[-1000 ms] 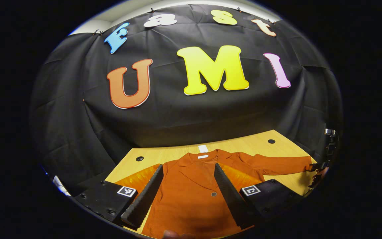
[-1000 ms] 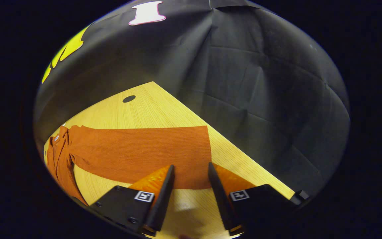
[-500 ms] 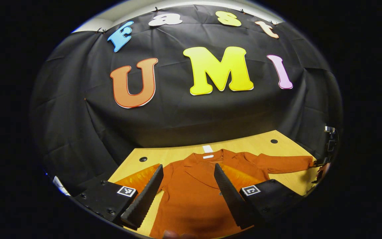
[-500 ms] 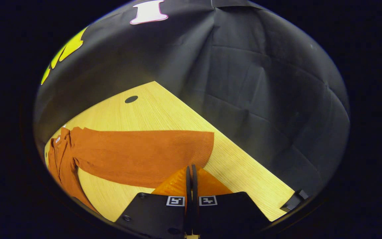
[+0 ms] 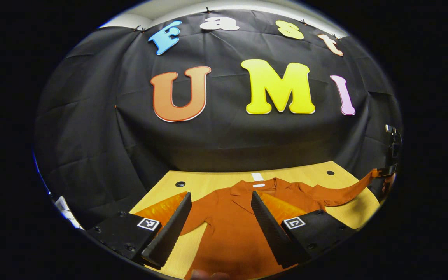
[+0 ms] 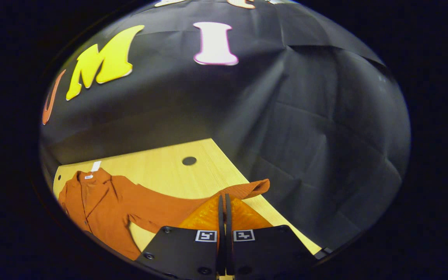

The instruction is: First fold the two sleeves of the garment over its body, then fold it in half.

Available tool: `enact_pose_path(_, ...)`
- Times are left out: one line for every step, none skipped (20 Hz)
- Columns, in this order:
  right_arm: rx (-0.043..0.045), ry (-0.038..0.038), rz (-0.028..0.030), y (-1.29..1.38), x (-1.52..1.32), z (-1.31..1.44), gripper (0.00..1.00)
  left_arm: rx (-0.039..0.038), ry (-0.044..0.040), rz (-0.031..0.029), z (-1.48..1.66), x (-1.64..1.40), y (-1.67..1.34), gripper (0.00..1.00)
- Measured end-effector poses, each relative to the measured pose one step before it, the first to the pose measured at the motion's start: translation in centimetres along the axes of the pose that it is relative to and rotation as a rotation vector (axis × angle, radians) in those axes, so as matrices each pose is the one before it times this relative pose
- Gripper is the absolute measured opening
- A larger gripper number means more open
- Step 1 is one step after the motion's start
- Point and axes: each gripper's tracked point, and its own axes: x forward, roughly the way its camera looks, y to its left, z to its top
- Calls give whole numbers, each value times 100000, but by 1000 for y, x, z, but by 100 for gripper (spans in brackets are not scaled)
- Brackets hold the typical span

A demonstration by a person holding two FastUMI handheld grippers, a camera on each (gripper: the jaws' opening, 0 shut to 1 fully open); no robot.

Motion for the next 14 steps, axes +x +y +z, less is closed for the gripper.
enact_pose_path(-2467, -2586, 2642, 2211, -144, 1699, 1, -718, -820, 1305, -33, -165, 1149, 100)
enact_pose_path(-2568, -3306, 2935, 2273, -353, 1989, 1, -398, -221, 1432, -131, -62, 1041, 100)
enact_pose_path(-1681, -3709, 3930, 2556, -382, 2194, 1, -139, -1164, 1276, -26, -47, 976, 99)
enact_pose_path(-2134, -3068, 3793, 2758, -342, 1969, 1, -402, -223, 1355, -175, -115, 1081, 100)
enact_pose_path(-2496, -2565, 3859, 2916, -114, 1611, 0, -772, -337, 1111, -286, -54, 989, 99)
enact_pose_path(-1595, -2182, 4187, 3002, -161, 1581, 0, -1077, 192, 1496, -264, -104, 1117, 99)
enact_pose_path(-865, -1671, 4368, 3063, -7, 1216, 1, -1413, -161, 1599, -257, -124, 1074, 99)
enact_pose_path(-933, -1553, 3831, 2966, 172, 1222, 0, -1533, 183, 1831, -261, 99, 1076, 100)
enact_pose_path(-1348, -1235, 3172, 2671, 159, 909, 0, -1687, 197, 1795, -284, 136, 1094, 99)
enact_pose_path(-1516, -703, 2823, 2451, 352, 656, 0, -1632, 274, 1839, -202, 114, 1041, 100)
enact_pose_path(-1079, -513, 2988, 2645, 342, 340, 1, -1467, 413, 1815, -229, -66, 1246, 99)
enact_pose_path(-571, -84, 2790, 2484, 361, 182, 0, -1608, 576, 1587, -221, 25, 916, 99)
enact_pose_path(-242, 205, 2587, 2478, 495, -160, 0, -1353, 236, 1033, -83, 9, 699, 100)
enact_pose_path(-527, 414, 2079, 2193, 604, -329, 1, -839, -319, 1055, 152, 23, 746, 100)
